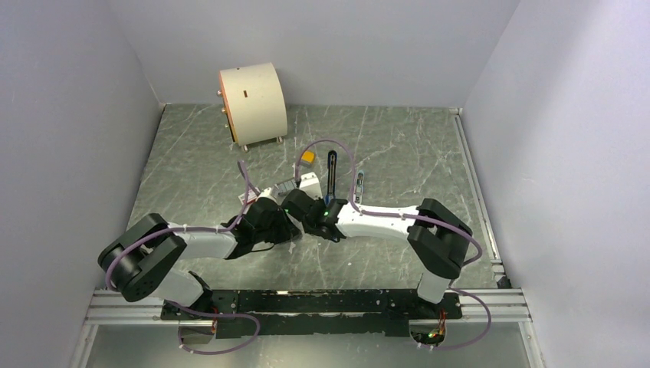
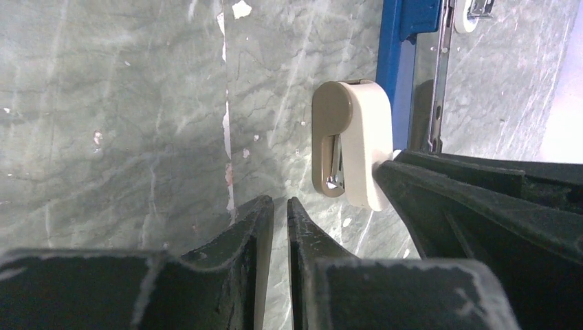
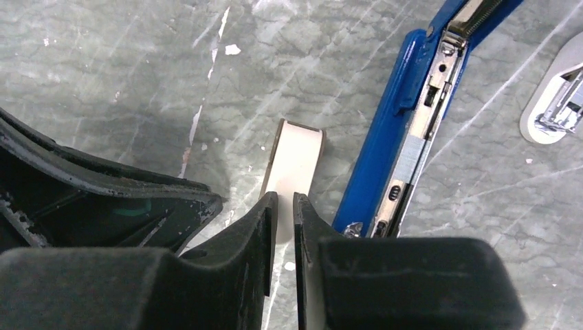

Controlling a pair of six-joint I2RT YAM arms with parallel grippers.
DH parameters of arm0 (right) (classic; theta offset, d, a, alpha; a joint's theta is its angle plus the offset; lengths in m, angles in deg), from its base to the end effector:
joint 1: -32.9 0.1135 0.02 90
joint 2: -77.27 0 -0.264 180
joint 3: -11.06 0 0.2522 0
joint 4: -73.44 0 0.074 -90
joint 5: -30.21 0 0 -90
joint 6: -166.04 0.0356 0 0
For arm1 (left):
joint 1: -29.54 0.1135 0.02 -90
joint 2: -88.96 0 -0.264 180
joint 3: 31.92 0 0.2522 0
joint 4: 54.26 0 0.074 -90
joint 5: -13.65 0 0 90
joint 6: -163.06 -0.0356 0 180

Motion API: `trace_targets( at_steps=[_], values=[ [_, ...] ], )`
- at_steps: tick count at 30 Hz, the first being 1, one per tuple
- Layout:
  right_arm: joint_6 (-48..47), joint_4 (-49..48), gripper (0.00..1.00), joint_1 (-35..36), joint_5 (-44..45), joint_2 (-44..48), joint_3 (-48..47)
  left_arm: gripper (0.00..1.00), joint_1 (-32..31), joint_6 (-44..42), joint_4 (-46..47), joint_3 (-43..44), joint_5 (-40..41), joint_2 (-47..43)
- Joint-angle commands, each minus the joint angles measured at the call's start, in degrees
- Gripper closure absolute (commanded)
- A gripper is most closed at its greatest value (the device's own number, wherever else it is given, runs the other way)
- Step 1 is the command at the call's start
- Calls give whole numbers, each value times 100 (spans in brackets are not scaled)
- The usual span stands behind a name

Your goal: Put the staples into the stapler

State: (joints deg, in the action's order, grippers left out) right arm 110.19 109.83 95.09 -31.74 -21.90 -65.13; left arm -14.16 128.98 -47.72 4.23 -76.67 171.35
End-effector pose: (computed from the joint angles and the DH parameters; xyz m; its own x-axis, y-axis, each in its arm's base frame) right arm 0.1771 0.3000 0.1850 -0.7077 -0.2798 -0.6488 -0.3281 0.9434 -0.0489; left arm 0.1761 -0.1686 0.1230 -0.8336 -0.3490 -0.4282 0.0064 0.7690 -0.6393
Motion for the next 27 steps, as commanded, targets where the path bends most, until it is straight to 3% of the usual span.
trace_targets(
  at_steps=[1, 8, 14, 18, 23, 27],
  values=[
    [120, 358, 82, -120, -600, -408, 46, 80, 3, -187, -410, -106, 269, -95],
    [218, 419, 84, -361, -957, -620, 277, 79, 7, -203, -434, -191, 321, -244],
    [71, 322, 82, -375, -788, -213, 87, 79, 9, -234, -377, -203, 263, -295],
    [-15, 355, 69, -381, -523, 135, -275, 78, 2, -328, -493, -133, 350, -480],
    [-10, 339, 38, -392, -387, 245, -302, 76, 7, -425, -946, -56, 712, -1008],
    [34, 413, 29, -393, -543, -109, -328, 72, 2, -449, -1381, -50, 1125, -1557]
  ],
)
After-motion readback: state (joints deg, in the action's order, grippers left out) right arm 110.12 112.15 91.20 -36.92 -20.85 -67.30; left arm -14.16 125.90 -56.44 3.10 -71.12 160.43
